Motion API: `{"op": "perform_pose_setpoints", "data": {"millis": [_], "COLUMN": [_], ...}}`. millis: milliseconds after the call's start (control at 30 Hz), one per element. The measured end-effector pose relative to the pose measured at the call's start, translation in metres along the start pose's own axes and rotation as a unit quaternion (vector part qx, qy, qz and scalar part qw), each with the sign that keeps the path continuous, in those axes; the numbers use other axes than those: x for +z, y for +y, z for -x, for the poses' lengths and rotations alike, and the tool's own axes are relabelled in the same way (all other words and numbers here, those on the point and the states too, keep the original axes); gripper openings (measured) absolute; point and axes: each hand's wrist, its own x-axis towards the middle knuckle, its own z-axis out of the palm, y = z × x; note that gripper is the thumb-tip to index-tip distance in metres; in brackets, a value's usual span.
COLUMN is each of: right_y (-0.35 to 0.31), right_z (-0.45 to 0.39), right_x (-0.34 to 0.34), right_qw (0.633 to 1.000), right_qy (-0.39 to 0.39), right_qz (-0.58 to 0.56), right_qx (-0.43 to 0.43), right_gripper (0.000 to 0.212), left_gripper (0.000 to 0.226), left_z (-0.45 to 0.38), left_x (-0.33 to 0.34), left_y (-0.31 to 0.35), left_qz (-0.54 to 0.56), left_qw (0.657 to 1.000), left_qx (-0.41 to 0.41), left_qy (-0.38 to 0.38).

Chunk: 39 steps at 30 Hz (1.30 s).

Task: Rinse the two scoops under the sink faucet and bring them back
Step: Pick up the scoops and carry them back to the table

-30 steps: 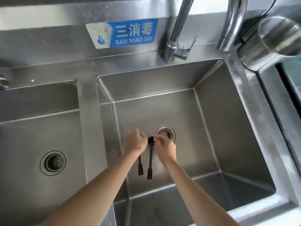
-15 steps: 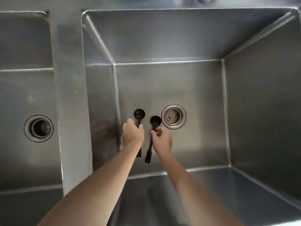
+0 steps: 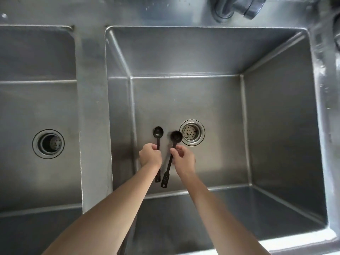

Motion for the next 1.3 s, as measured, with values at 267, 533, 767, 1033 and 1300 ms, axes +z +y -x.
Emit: {"op": "perform_pose_setpoints", "data": {"millis": [267,533,767,1033,1300], "right_y": [-0.045,-0.114,-0.137,-0.121,-0.097], "right_z": [0.069,0.144,0.179,0.175,0.2], "right_x": [-0.054,-0.13,-0.158,-0.164,-0.156], "right_qw": [0.996,0.975,0.903,0.957,0.977], "right_qy": [0.042,0.12,0.276,0.213,0.155], "right_qz": [-0.083,-0.132,0.028,0.162,0.134], "right_qx": [-0.006,-0.133,-0.327,-0.112,-0.061], "right_gripper": [0.019,0.015,0.008,0.019,0.02], "left_gripper": [0.015,0.026,0.015,0.009,0.005], "left_z": [0.079,0.161,0.184,0.181,0.179], "left_x": [-0.056,-0.133,-0.14,-0.145,-0.15], "left_y": [0.042,0.074,0.086,0.075,0.068], "left_qz": [0.17,0.163,0.034,-0.408,-0.339], "left_qw": [0.975,0.939,0.878,0.787,0.851], "left_qx": [0.075,0.27,0.475,0.461,0.399], "left_qy": [-0.123,-0.141,-0.038,0.045,-0.048]}}
